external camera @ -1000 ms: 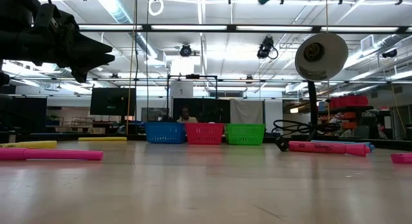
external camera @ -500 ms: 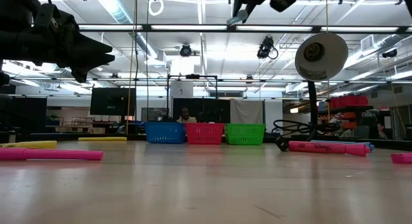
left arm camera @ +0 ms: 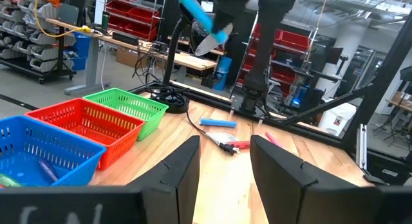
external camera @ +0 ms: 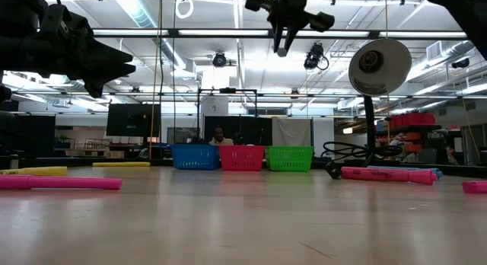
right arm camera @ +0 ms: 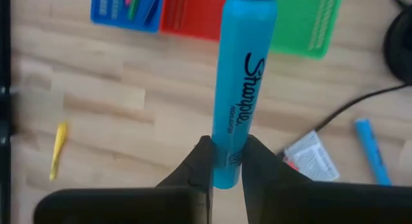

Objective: Pick & Place Markers
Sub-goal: Put the bottom blue highlighter into the green bin

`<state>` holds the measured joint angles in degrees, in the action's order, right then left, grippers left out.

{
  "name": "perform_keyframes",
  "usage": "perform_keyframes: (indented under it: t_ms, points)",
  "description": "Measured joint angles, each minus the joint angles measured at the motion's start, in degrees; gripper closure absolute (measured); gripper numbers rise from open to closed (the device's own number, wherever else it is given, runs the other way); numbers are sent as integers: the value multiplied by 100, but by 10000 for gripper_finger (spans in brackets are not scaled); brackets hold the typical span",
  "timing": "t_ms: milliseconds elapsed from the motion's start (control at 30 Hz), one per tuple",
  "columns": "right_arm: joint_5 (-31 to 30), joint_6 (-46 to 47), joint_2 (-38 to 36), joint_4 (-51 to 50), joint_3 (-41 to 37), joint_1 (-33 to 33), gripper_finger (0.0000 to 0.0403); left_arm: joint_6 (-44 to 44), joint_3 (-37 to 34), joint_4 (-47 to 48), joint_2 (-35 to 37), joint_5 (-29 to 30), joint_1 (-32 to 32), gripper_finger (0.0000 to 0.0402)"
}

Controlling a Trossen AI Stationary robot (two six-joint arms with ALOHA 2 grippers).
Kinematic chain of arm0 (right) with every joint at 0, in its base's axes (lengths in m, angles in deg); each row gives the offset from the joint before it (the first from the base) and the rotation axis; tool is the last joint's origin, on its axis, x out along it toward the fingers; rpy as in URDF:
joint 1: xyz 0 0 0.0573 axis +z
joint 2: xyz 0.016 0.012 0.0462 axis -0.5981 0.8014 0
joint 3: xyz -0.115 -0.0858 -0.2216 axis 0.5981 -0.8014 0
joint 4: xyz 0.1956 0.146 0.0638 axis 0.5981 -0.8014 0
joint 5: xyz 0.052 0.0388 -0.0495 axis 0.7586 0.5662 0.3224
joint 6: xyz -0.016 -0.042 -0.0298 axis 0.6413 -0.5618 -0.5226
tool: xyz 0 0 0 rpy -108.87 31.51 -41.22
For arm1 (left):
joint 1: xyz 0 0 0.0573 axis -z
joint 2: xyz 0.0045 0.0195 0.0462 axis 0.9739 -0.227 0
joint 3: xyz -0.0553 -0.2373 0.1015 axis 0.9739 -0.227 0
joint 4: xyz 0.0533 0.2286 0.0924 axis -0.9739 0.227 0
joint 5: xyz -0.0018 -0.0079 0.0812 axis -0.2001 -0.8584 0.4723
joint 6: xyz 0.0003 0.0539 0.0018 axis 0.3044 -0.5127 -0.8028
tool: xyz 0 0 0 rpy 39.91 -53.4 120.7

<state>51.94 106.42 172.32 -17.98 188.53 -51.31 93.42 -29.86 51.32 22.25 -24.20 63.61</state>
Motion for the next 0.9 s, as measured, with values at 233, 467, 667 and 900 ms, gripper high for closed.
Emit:
perform_keyframes:
  t_ms: [233, 467, 667, 900]
  points:
    - [-240, -350, 2, 1, 0, -606, 364, 0, 0, 2, 0, 1, -1, 259]
    - [-417, -658, 2, 1, 0, -1136, 365, 0, 0, 2, 1, 0, -1, 259]
    - [-687, -833, 2, 119, 0, -1477, 365, 0, 0, 2, 0, 0, 1, 259]
    - [-629, -980, 245, 279, 0, -1561, 365, 0, 0, 2, 0, -2, 1, 259]
